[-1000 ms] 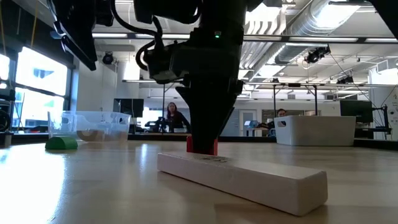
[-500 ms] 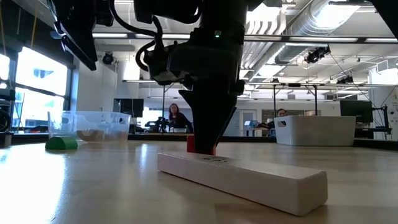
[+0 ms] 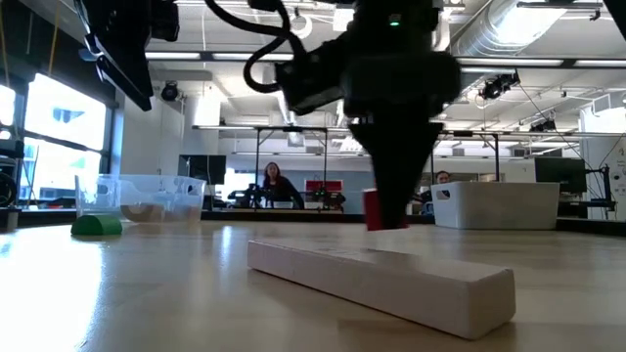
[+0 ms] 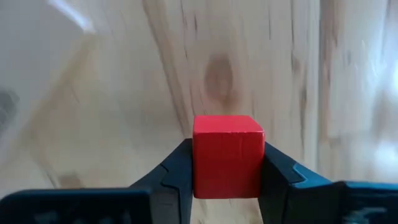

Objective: Sort & place blocks by color
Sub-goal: Put the red block into the white bin

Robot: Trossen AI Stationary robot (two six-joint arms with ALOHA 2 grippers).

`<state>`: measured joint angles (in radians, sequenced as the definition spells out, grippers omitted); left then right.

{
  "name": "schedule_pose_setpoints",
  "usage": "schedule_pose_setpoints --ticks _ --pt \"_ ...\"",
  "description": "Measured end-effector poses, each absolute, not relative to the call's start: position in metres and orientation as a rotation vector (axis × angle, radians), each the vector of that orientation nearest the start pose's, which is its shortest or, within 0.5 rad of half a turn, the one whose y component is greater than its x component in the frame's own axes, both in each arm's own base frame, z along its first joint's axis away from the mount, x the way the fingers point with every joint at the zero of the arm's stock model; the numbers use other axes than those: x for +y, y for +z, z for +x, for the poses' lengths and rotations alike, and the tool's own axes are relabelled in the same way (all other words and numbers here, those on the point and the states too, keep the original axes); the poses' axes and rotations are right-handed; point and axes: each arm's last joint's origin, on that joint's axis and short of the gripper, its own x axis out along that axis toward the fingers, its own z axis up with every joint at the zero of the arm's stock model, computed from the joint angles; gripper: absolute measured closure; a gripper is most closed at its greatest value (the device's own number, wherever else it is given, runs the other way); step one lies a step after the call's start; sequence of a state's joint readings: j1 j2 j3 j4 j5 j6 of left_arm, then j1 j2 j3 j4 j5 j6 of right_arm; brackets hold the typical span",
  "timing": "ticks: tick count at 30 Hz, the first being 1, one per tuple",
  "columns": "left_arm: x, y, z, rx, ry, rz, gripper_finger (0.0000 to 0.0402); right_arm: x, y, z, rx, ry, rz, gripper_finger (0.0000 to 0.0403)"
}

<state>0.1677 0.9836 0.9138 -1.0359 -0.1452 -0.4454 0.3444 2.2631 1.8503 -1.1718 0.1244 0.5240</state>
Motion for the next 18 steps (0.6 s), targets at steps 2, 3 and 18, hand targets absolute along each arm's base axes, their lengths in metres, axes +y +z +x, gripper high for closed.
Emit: schedule_pose_setpoints --ticks 2,3,18 --pt "0.032 0.280 0.162 1.028 0.523 -0.408 0.0174 0.144 0.167 0.405 1.569 -0.260 0.000 0.0301" --pt "0.032 0.280 0.163 1.029 0.523 -0.408 0.0174 0.144 0.168 0.402 1.594 -0.274 -0.020 0.0301" --pt "0.032 0.280 0.163 1.029 0.521 -0.405 0.0174 0.134 0.184 0.380 1.708 -0.413 -0.225 0.0301"
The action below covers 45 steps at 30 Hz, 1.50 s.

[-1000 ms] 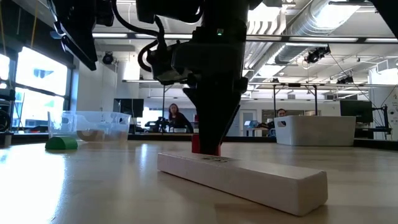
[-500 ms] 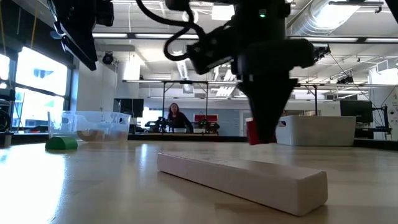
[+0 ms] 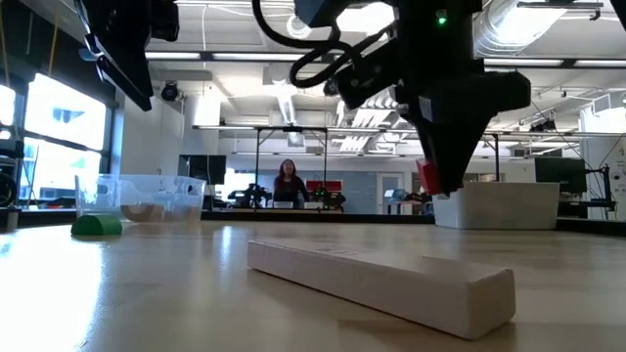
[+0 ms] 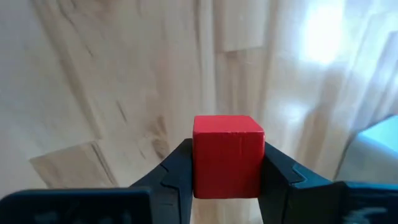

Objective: Sort & place blocks by color
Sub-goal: Put the red block into the white bin

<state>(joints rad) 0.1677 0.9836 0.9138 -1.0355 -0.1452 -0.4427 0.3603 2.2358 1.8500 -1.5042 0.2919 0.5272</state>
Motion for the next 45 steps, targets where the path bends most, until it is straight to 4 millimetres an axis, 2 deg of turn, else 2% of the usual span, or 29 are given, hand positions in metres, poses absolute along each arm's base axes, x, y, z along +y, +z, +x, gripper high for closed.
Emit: schedule_pose_setpoints --ticks 10,25,27,31,40,45 --pt "0.032 0.280 0.163 1.029 0.521 -0.405 0.0174 0.125 0.210 0.371 1.634 -0.535 -0.250 0.0301" --pt "0.031 0.279 0.161 1.053 0.515 -0.389 0.0174 0.109 0.210 0.374 1.653 -0.529 -0.283 0.0301" --pt "0.031 0.279 0.160 1.059 0.516 -0.389 0.0174 0.103 0.206 0.363 1.690 -0.547 -0.282 0.0301" --pt "0.031 0.278 0.159 1.079 0.519 -0.388 0.0174 0.094 0.208 0.328 1.732 -0.607 -0.168 0.0301" --pt "0.032 0.278 0.159 1.067 0.546 -0.389 0.0174 0.087 0.235 0.256 1.552 -0.691 0.156 0.0301" --pt "0.032 0.278 0.159 1.061 0.558 -0.406 0.0174 0.094 0.249 0.219 1.490 -0.643 0.343 0.0301"
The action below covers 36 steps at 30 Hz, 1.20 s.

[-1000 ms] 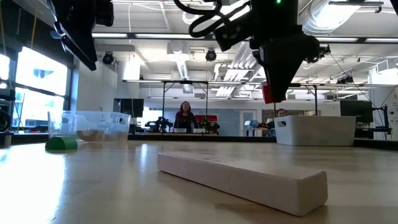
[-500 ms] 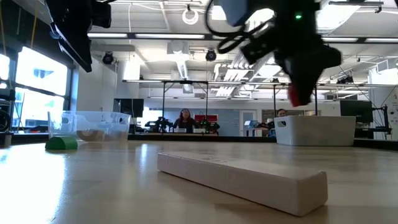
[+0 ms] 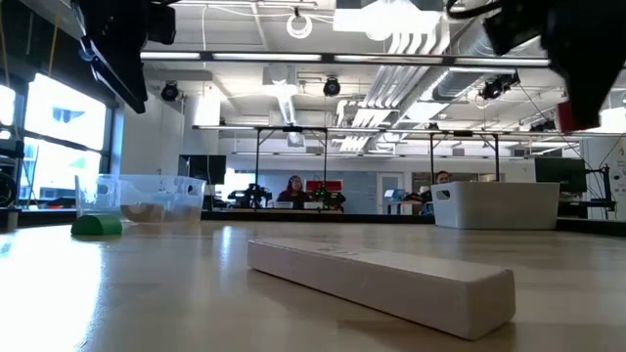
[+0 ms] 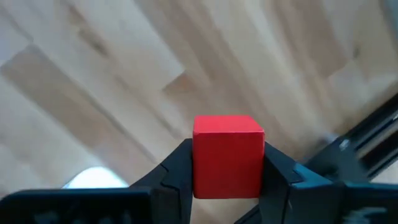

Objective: Sort & place blocks by color
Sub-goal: Put the red block into the white bin

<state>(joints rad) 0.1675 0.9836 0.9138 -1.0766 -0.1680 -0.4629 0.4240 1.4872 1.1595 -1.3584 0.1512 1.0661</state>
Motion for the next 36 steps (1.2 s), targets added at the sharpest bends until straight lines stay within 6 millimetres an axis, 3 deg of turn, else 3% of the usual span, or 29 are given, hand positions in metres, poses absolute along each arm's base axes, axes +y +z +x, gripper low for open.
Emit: schedule_pose_setpoints --ticks 10,20,30,36 --pt "0.032 0.278 0.159 1.033 0.619 -0.503 0.0174 0.136 0.252 0.163 1.382 -0.479 0.598 0.0301" --pt "0.032 0.278 0.159 1.032 0.616 -0.506 0.0174 0.183 0.232 0.135 1.326 -0.301 0.749 0.0301" --pt "0.032 0.278 0.159 1.028 0.621 -0.524 0.0174 0.191 0.219 0.120 1.342 -0.293 0.780 0.0301" --pt "0.031 0.278 0.159 1.013 0.645 -0.608 0.0174 0.193 0.199 0.121 1.353 -0.282 0.805 0.0301"
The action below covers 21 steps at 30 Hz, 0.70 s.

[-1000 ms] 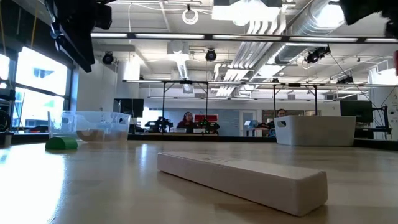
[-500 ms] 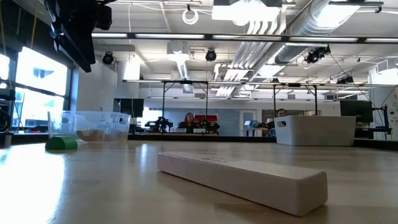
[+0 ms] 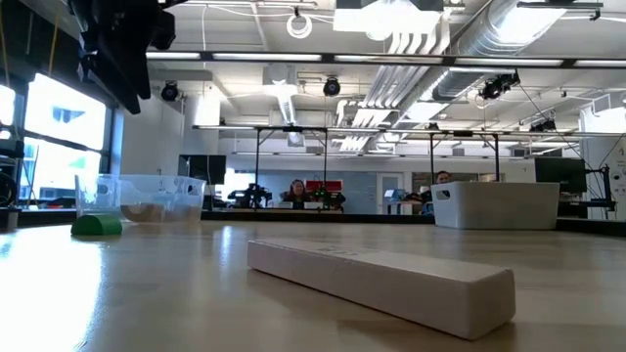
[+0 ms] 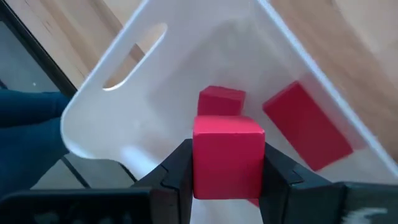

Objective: Sort & place blocks by color
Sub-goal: Put the red block into the white bin

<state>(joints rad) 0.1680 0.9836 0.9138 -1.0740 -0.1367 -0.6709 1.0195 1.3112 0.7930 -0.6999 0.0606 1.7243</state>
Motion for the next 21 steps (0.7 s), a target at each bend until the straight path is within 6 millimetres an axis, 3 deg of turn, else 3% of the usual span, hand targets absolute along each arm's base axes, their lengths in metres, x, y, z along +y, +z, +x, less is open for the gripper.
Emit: schedule_pose_setpoints --ticks 6,14,21 --pt "0.028 0.278 0.160 1.038 0.567 -0.676 0.0174 0.192 0.180 0.126 1.354 -0.280 0.852 0.0299" --pt "0.028 0.278 0.160 1.013 0.627 -0.781 0.0174 0.190 0.181 0.138 1.344 -0.262 0.915 0.0218" --pt "0.028 0.278 0.160 1.003 0.649 -0.799 0.0174 0.194 0.185 0.141 1.377 -0.208 0.954 0.0199"
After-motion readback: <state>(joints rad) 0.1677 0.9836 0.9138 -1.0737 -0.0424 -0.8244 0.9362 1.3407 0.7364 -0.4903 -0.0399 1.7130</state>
